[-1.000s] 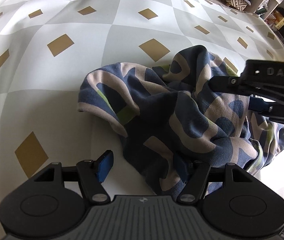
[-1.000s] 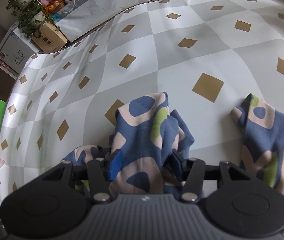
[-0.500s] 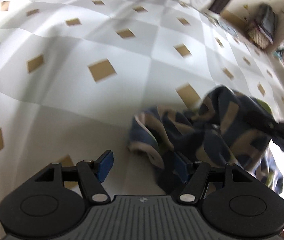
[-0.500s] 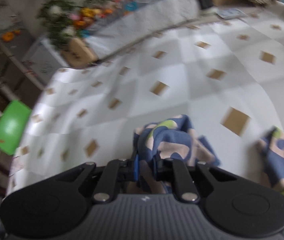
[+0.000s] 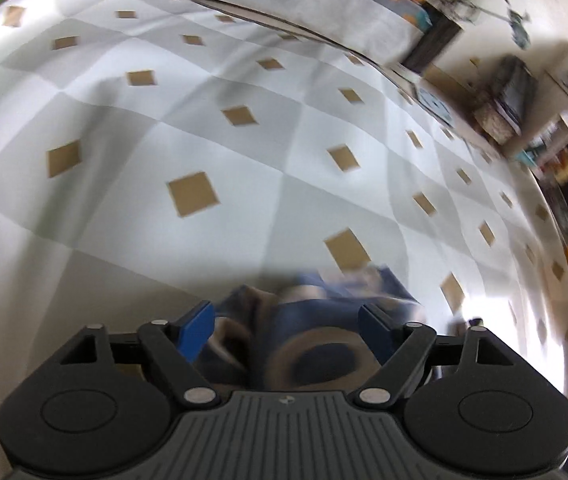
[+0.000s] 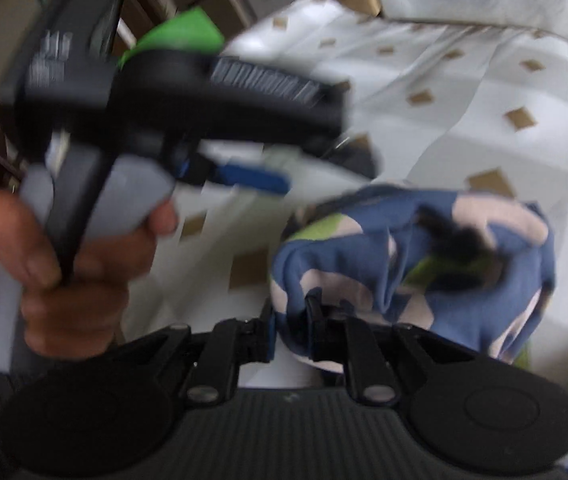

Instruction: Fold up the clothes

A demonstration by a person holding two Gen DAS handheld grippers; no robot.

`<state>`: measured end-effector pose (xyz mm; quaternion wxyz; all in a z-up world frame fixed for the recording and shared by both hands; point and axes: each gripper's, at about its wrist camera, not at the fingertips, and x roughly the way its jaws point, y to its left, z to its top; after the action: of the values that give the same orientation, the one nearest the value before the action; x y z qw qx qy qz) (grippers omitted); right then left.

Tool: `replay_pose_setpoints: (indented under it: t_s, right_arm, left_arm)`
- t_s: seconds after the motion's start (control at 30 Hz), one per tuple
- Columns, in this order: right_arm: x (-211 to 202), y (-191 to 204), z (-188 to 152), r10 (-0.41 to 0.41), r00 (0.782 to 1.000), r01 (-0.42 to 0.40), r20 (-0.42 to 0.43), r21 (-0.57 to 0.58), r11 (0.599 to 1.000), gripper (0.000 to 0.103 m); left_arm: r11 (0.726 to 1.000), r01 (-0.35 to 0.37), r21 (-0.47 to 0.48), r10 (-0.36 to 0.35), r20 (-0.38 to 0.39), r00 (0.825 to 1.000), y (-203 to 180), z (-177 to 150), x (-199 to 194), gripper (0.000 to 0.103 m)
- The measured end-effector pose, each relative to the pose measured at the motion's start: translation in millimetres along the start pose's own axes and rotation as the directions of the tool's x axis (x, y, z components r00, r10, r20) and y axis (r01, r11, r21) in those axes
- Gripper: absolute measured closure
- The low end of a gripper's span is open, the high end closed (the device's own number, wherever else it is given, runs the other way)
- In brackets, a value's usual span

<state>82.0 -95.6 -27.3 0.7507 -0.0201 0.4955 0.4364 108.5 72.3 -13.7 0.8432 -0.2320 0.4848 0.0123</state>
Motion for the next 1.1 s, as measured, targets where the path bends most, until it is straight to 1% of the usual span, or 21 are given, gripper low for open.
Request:
replay_pose_setpoints:
  t_s: [0.07, 0.17, 0.2, 0.3, 0.37, 0.47, 0.5, 0.57, 0.63, 0.7, 0.77, 0.8, 0.87, 0.9, 0.97, 1.0, 1.03, 1.07, 1.1]
  right_arm:
    - [3, 0, -3, -0.002, 1.0, 0.002, -0.017, 0.002, 1.0, 0.086]
    - [-1, -3, -4, -0.001, 1.0, 0.001, -0.01, 0.014, 1.0, 0.085]
    - [-4, -5, -3, -0.001, 1.0, 0.001, -0.005, 0.017, 1.0, 0.081]
    - [-16, -9, -1, 0.0, 1.0, -0.001, 0.015, 0.023, 1.0, 0.074]
    - [-28, -12, 1, -0.013, 0.999, 0.012, 0.042, 0.019, 1.0, 0.07]
    - [-47, -19, 3, -0.037, 0.996, 0.035, 0.079, 0.021, 0.999, 0.065]
    - [-52, -22, 4, -0.052, 0.995, 0.05, 0.087, 0.027, 0.998, 0.064]
    - [-59, -30, 4, -0.112, 0.99, 0.107, 0.086, 0.056, 0.993, 0.063]
    - [-64, -40, 4, -0.173, 0.982, 0.166, 0.073, 0.098, 0.981, 0.061]
    - [-63, -52, 3, -0.227, 0.973, 0.218, 0.046, 0.148, 0.965, 0.059]
    - [-60, -61, 1, -0.253, 0.967, 0.248, 0.007, 0.181, 0.952, 0.058]
    - [-57, -62, -1, -0.265, 0.964, 0.262, -0.012, 0.184, 0.947, 0.057]
    - [-52, -65, -4, -0.287, 0.957, 0.291, -0.044, 0.185, 0.939, 0.055]
    - [-49, -66, -6, -0.294, 0.954, 0.299, -0.056, 0.19, 0.935, 0.053]
    - [-44, -68, -14, -0.29, 0.953, 0.302, -0.084, 0.204, 0.931, 0.052]
    - [-42, -69, -18, -0.288, 0.953, 0.303, -0.096, 0.209, 0.93, 0.05]
    - [-42, -68, -20, -0.29, 0.952, 0.305, -0.099, 0.213, 0.928, 0.05]
    - [-39, -67, -21, -0.292, 0.951, 0.307, -0.099, 0.219, 0.926, 0.048]
    - [-37, -67, -21, -0.292, 0.951, 0.307, -0.098, 0.228, 0.924, 0.048]
  left_arm:
    - [1.0, -0.003, 0.017, 0.003, -0.027, 1.0, -4, -5, 7, 0.023]
    - [0.998, -0.037, 0.059, 0.04, -0.056, 0.998, -10, -13, 17, 0.022]
    - [0.997, -0.043, 0.071, 0.048, -0.061, 0.997, -11, -15, 20, 0.022]
    - [0.995, -0.052, 0.09, 0.058, -0.066, 0.996, -15, -18, 22, 0.022]
    - [0.996, -0.05, 0.08, 0.054, -0.056, 0.997, -14, -17, 18, 0.022]
    - [0.998, -0.018, 0.055, 0.02, -0.034, 0.999, -14, -13, 11, 0.022]
    - [0.998, -0.006, 0.055, 0.008, -0.031, 1.0, -15, -12, 9, 0.022]
    - [0.998, 0.019, 0.065, -0.017, -0.03, 0.999, -20, -12, 8, 0.022]
    - [0.996, 0.032, 0.089, -0.028, -0.041, 0.999, -28, -14, 10, 0.017]
    - [0.993, 0.017, 0.115, -0.012, -0.049, 0.999, -34, -16, 14, 0.016]
    - [0.991, -0.008, 0.136, 0.017, -0.061, 0.998, -38, -19, 20, 0.015]
    - [0.989, -0.028, 0.148, 0.039, -0.069, 0.997, -40, -20, 24, 0.015]
    - [0.981, -0.101, 0.168, 0.117, -0.09, 0.989, -40, -24, 33, 0.015]
    - [0.979, -0.125, 0.16, 0.142, -0.099, 0.985, -37, -25, 36, 0.015]
    - [0.982, -0.141, 0.126, 0.155, -0.111, 0.982, -28, -27, 41, 0.015]
    - [0.983, -0.145, 0.112, 0.157, -0.111, 0.981, -25, -27, 41, 0.017]
    - [0.983, -0.151, 0.107, 0.162, -0.108, 0.981, -22, -28, 41, 0.023]
    - [0.982, -0.158, 0.105, 0.168, -0.101, 0.981, -21, -28, 41, 0.026]
    - [0.981, -0.163, 0.104, 0.172, -0.093, 0.981, -20, -28, 39, 0.031]
